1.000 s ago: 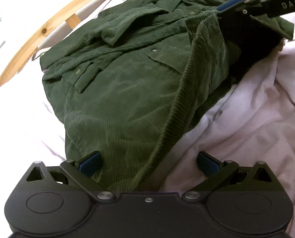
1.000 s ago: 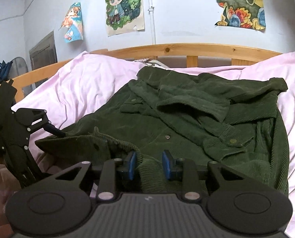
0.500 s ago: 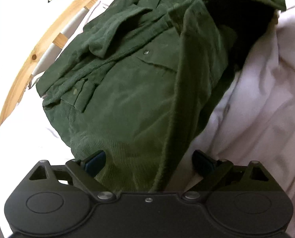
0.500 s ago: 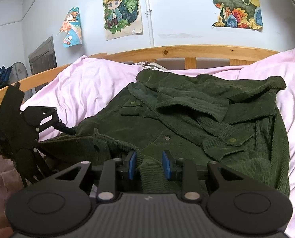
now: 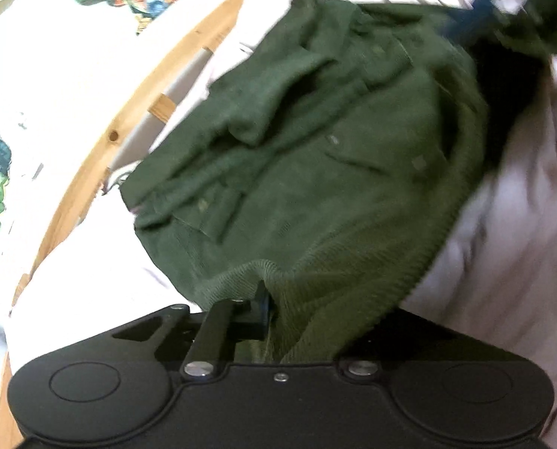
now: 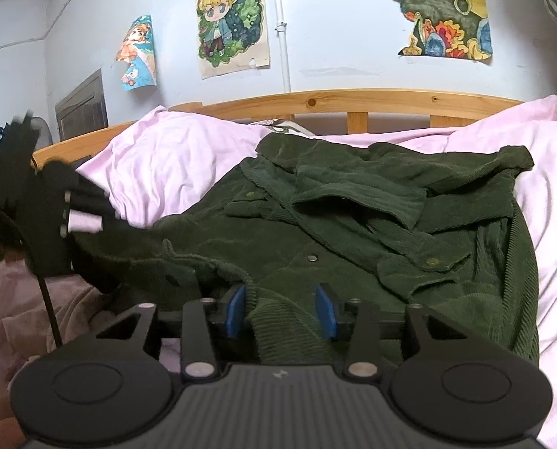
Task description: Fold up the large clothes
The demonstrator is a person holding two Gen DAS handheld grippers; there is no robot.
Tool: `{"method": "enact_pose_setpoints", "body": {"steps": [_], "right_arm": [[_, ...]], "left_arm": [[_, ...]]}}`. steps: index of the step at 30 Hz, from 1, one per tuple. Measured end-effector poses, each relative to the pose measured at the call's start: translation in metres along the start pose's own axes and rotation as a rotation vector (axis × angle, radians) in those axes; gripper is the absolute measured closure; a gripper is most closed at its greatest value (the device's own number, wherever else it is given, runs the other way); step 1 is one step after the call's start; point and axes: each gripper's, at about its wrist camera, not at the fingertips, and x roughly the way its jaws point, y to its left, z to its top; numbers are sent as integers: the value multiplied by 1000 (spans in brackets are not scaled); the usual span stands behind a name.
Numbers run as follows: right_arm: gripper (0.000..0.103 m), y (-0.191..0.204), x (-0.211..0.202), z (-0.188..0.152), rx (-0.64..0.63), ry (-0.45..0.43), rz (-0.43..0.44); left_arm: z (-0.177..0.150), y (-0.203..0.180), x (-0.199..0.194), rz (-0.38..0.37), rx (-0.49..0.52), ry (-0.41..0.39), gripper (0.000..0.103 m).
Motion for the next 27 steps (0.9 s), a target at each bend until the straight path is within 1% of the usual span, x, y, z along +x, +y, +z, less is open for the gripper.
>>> {"method": "enact_pose_setpoints", "body": {"steps": [1,2,4,6,8,9,12,14,15,16,17,19,21,22,24,25,26,27], "right_arm": [[44,-1,-4,0,7,-14,2],[41,-1,-8,0,13,-33,8],[21,0,-15,-1,12,-49,16],[13,7,-20,-1,-16,-48,16],[9,17,-21,-3,-73,-27,-3],[6,23,-19,-4,-114,-6,-29],[5,40,-3,-18,-283,83,-152],[8,48,13,-29,-419,143,-273],[14,50,20,-34,-478,169,-337],[22,49,27,-37,-517,203,-403],[26,44,32,-39,-522,238,-453],[38,28,34,-36,-465,293,-522],[47,18,29,-33,-441,311,-564],[47,16,23,-30,-447,311,-590],[48,13,9,-28,-473,312,-613],[52,13,4,-27,-490,316,-615],[60,13,-1,-27,-511,326,-621],[63,12,-4,-28,-533,338,-621]], "left_arm": [[8,9,-1,-10,-23,-5,92],[15,17,0,-18,-42,-10,93],[33,35,1,-31,-85,-16,93],[51,51,4,-43,-142,-21,94],[65,65,9,-54,-197,-23,94],[71,72,12,-62,-225,-24,94],[84,83,18,-72,-272,-20,94],[88,85,15,-77,-291,-25,94],[89,86,16,-77,-297,-27,94],[88,86,16,-75,-300,-29,94],[87,86,14,-71,-305,-33,94],[82,86,13,-69,-310,-34,94],[73,86,10,-70,-313,-34,94],[68,85,9,-70,-313,-35,94],[56,81,6,-58,-309,-36,94],[49,79,4,-53,-310,-35,94],[42,77,3,-52,-314,-35,93],[35,73,2,-49,-316,-35,93]]}}
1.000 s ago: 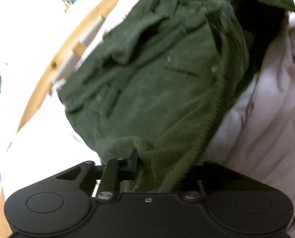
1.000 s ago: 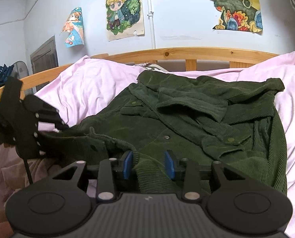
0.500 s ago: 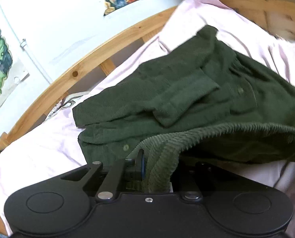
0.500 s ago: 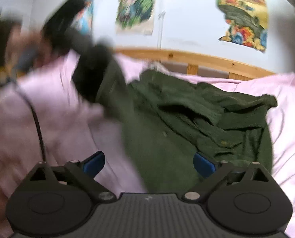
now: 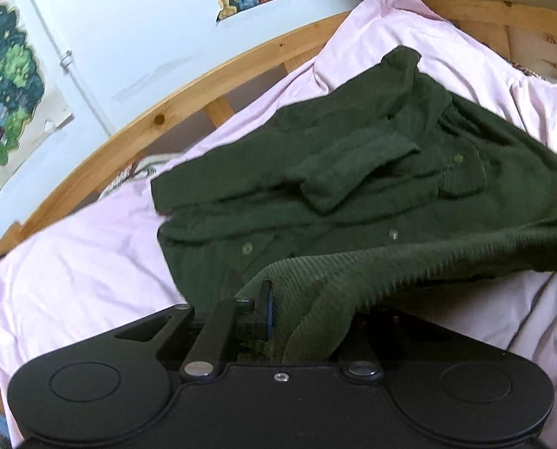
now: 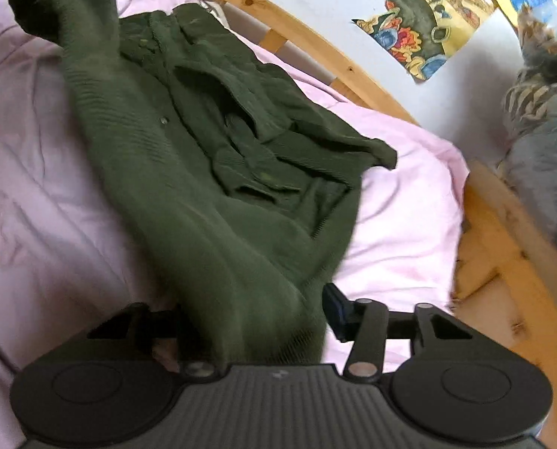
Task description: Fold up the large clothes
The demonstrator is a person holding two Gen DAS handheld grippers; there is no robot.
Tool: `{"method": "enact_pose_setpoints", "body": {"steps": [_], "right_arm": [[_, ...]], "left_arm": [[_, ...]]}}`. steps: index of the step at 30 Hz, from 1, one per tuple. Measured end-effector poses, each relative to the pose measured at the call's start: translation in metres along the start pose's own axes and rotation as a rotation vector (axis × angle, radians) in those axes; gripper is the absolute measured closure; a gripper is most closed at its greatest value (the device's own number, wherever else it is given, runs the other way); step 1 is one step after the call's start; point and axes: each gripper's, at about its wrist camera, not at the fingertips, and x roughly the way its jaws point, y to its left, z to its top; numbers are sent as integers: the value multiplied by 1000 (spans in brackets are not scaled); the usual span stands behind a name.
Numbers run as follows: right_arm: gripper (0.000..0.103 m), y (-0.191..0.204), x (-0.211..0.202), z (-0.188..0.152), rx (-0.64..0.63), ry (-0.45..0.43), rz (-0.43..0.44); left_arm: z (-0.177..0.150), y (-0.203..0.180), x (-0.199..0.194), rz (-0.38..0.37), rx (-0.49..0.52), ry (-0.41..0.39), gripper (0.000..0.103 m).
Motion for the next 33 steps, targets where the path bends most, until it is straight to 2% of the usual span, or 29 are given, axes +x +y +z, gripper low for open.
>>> {"method": "enact_pose_setpoints", "body": {"steps": [2,6,8,12,14,15,16,18,21,24,26,30,33], "right_arm": [[84,-2,-3,-3,-34,15,5],[86,-6,-4,-9,-40,33,36],[86,-6,-5,-11,-48,32,36],[81,-8,-3,-12,-30,41,45],[82,-10,-3,-13,-3,55,64],[82,-12,-2,-13,14,61,76],[83,-14,-2,-12,35,67,91],[85,-19,-3,-11,75,68,118],[89,-33,-14,-5,164,38,144],[90,-54,-34,1,244,-19,135],[90,-69,-46,2,280,-50,122],[91,-92,-78,-1,353,-107,118],[91,-103,-105,-7,413,-134,153]], "left_arm": [[-16,-5,-1,16,-5,5,87],[-54,-22,4,62,50,51,79],[-73,-26,6,59,71,79,71],[-100,-22,8,82,31,130,65],[-109,-16,11,99,-5,145,70],[-112,-13,13,101,-18,149,77],[-115,-11,13,87,-35,144,92],[-117,-8,10,78,-81,119,93],[-113,-8,-4,112,-128,73,94],[-107,-4,-30,175,-179,7,94],[-103,2,-47,190,-219,-25,94],[-93,11,-83,170,-268,-77,94],[-87,15,-111,140,-268,-103,94]]}}
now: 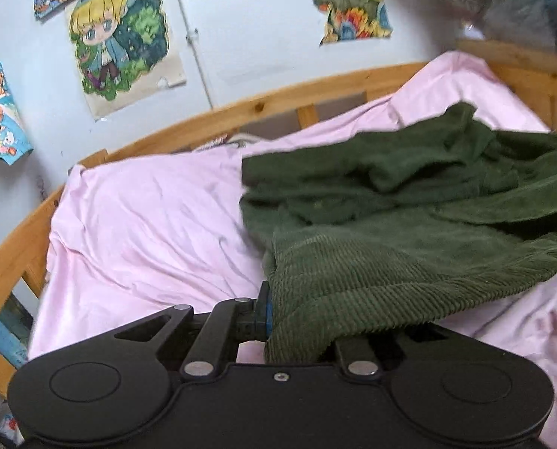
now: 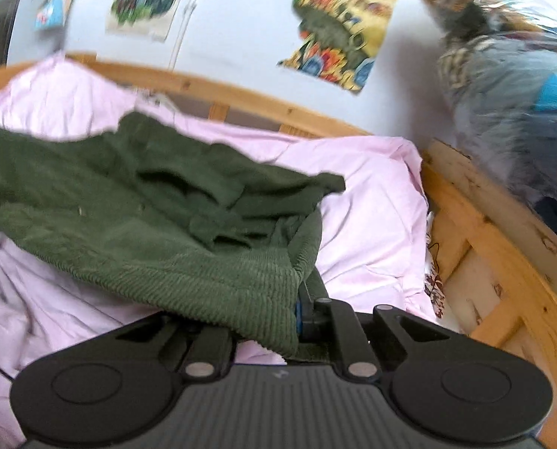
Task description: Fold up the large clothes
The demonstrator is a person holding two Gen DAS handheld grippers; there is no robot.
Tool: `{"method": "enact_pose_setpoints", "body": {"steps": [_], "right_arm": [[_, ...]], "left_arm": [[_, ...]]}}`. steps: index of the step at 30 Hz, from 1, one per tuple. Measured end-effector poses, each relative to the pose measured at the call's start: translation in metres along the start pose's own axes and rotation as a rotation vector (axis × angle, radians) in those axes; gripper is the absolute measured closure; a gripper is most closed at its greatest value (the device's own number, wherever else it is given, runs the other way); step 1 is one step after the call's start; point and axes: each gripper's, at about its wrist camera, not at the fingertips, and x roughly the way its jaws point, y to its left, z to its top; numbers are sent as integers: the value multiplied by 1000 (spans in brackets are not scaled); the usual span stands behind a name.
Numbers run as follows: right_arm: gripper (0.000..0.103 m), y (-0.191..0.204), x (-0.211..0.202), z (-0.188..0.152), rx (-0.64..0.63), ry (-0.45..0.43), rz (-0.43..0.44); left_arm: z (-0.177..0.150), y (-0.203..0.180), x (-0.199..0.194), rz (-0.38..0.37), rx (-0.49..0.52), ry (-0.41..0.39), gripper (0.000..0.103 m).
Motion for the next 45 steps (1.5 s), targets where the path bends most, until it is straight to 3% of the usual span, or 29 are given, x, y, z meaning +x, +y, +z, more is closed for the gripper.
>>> {"method": "enact_pose_setpoints", "body": {"steps": [7,12,17,23,28,30,33,35,36,37,41,45], "right_arm": [[90,-1,-73,4,41,-11,116],[90,-6,-56,21,66,-16,146],[90,-22,-1,46,159,-3,156],[90,-49,86,67,290,59,164],[87,-65,164,57,417,122,155],[85,-70,186,47,490,131,167],[65,-73,203,31,574,107,181],[50,-72,203,20,596,73,168],[46,-71,200,16,599,49,159],[35,-70,195,10,596,25,146],[3,-63,162,-7,577,-77,152],[0,-57,136,-18,499,-159,83]], "left_arm": [[8,24,-61,-91,-36,31,94],[25,36,-59,-134,-79,101,93],[65,35,-10,-143,-23,167,93],[120,36,80,-121,29,305,92],[123,52,163,-135,-86,426,90],[117,64,185,-168,-144,427,83],[104,79,192,-198,-198,333,55],[94,87,185,-184,-216,279,29],[89,90,181,-187,-221,261,25],[82,94,176,-192,-226,245,21],[49,98,151,-236,-270,218,21],[22,89,134,-265,-311,233,21]]}}
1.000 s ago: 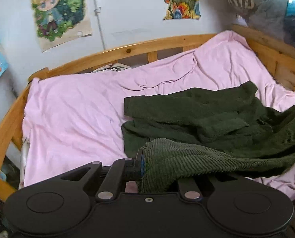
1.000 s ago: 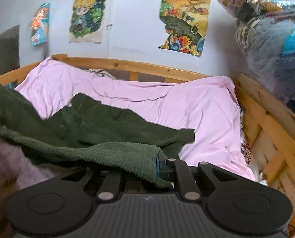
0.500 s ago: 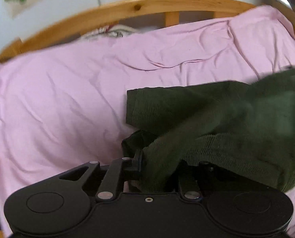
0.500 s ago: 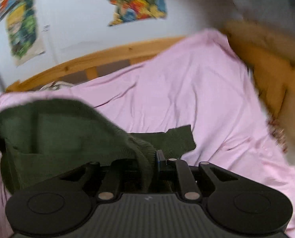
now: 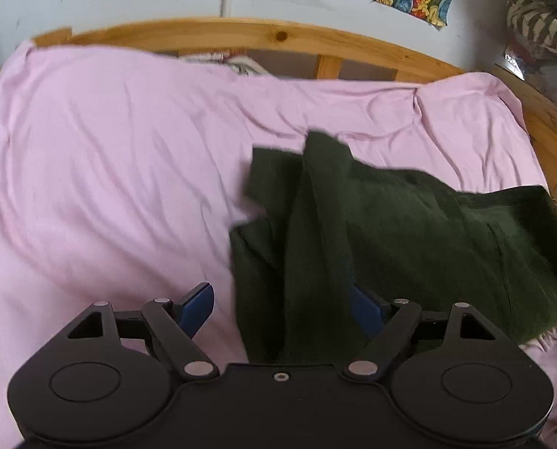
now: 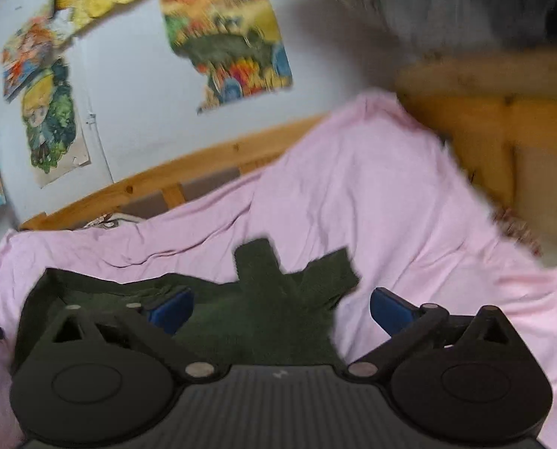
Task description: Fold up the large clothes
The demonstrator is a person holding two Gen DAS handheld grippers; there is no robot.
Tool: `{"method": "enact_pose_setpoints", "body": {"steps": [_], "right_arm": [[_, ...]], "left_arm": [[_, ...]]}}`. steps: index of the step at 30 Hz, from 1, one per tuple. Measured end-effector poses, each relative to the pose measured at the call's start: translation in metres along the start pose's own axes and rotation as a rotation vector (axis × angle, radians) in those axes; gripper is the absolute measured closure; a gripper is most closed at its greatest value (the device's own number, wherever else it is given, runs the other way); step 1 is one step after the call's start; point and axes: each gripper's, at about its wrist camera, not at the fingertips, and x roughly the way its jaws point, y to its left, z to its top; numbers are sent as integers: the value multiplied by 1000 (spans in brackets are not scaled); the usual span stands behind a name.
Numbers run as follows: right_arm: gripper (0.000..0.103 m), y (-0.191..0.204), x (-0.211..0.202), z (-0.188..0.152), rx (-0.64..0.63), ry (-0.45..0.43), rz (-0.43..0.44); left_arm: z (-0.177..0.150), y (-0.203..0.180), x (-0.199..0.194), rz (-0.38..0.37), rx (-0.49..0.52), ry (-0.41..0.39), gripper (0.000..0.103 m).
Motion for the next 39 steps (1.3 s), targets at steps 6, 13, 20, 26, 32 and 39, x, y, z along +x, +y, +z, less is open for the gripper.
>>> {"method": "enact_pose_setpoints", "body": {"steps": [6,13,20,26,32,39], "right_arm": [[1,4,14,-16,-39,97,46],[83,6,29,-30,-28,68,7],[99,-18,12,-10,196,-37,16],[99,-43,39,-23,258,85,-54],[76,-50,41,-25,308,64,3],[35,-47,52,-28,270,47,54]], "left_arm": [[-24,-19,13,29,-20,29,32],[-25,-29,32,83,-32,47,88],[-52,-13,-11,48,-412,-136,97],[-71,1,1,66,-425,-47,97],[-50,-14,-1,94,-268,-61,67],[-1,-38,13,105,-81,-143,33]]}}
